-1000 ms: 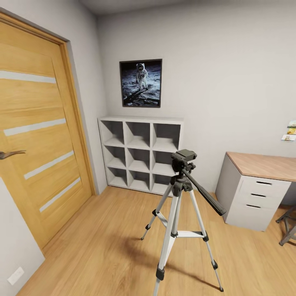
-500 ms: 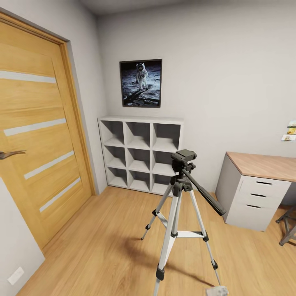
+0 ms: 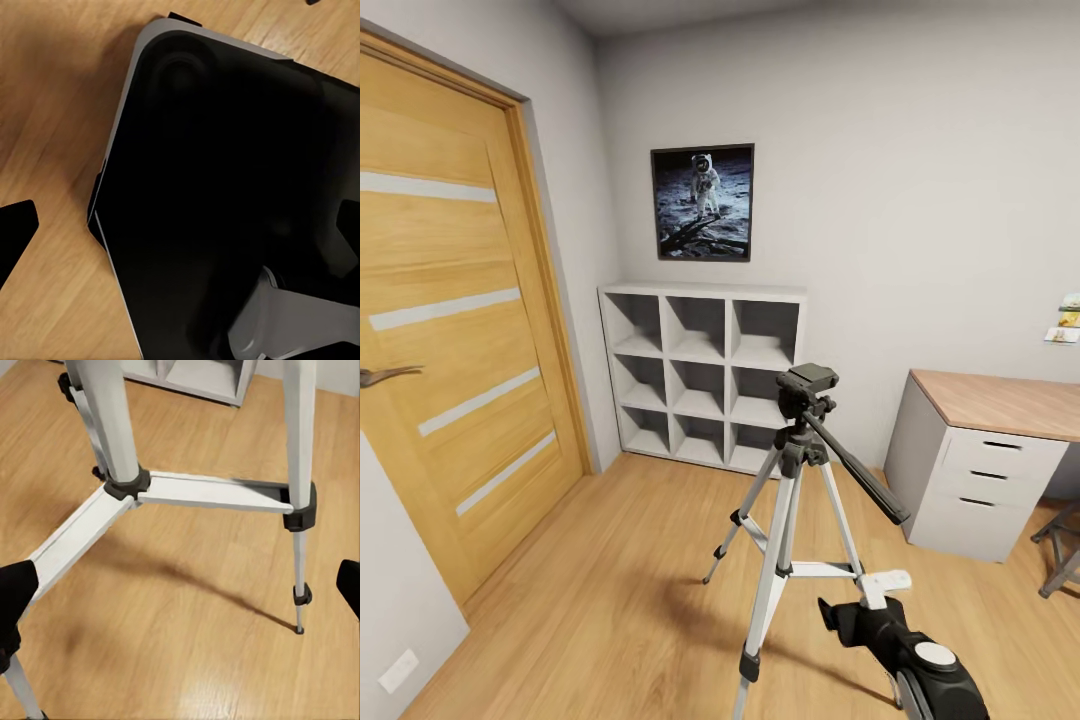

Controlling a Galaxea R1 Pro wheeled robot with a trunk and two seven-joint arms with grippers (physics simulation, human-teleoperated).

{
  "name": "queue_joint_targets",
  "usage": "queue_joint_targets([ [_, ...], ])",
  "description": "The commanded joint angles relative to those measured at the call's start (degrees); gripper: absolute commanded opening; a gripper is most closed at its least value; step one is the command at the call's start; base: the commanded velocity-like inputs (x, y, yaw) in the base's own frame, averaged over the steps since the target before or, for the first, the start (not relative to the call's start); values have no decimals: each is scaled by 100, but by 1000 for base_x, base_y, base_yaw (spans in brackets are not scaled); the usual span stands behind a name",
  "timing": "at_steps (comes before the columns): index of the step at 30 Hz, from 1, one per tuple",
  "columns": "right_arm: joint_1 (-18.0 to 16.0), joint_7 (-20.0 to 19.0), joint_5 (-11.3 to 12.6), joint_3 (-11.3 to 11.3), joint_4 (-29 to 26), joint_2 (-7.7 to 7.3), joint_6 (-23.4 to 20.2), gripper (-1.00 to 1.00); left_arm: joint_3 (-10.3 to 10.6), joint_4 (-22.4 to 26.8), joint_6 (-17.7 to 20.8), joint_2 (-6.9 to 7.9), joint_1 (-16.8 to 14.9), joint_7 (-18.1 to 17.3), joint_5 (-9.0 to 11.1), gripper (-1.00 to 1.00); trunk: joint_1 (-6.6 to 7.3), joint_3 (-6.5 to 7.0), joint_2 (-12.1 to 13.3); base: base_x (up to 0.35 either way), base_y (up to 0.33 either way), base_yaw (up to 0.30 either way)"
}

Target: Attach the digital camera to the camera tripod in the bedroom.

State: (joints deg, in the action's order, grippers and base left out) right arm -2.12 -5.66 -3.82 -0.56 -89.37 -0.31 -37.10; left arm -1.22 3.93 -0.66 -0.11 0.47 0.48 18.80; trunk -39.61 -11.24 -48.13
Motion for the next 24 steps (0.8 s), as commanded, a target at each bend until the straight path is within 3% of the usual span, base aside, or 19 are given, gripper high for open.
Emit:
queue_joint_targets([
  [1, -35, -54, -43, -12, -23, -3, -35, 100, -10, 12, -5, 0, 4, 5, 20, 100, -1, -7, -5, 0, 0, 0],
  [5, -261, -367, -44, -51, -67, -6, -49, 100, -10, 12, -4, 1, 4, 5, 19, 100, -1, -7, -5, 0, 0, 0],
  [7, -577, -830, -39, -64, -74, 1, -104, 100, -10, 12, -6, 1, 4, 5, 19, 100, -1, -7, -5, 0, 0, 0],
  [14, -723, -1805, -38, -73, -72, 108, -351, 100, -10, 12, -7, 1, 3, 5, 19, 100, -1, -7, -5, 0, 0, 0],
  [24, -736, -1994, -40, -83, -70, 160, -288, 100, -10, 12, -4, -6, 5, 5, 19, 100, -1, -7, -5, 0, 0, 0],
])
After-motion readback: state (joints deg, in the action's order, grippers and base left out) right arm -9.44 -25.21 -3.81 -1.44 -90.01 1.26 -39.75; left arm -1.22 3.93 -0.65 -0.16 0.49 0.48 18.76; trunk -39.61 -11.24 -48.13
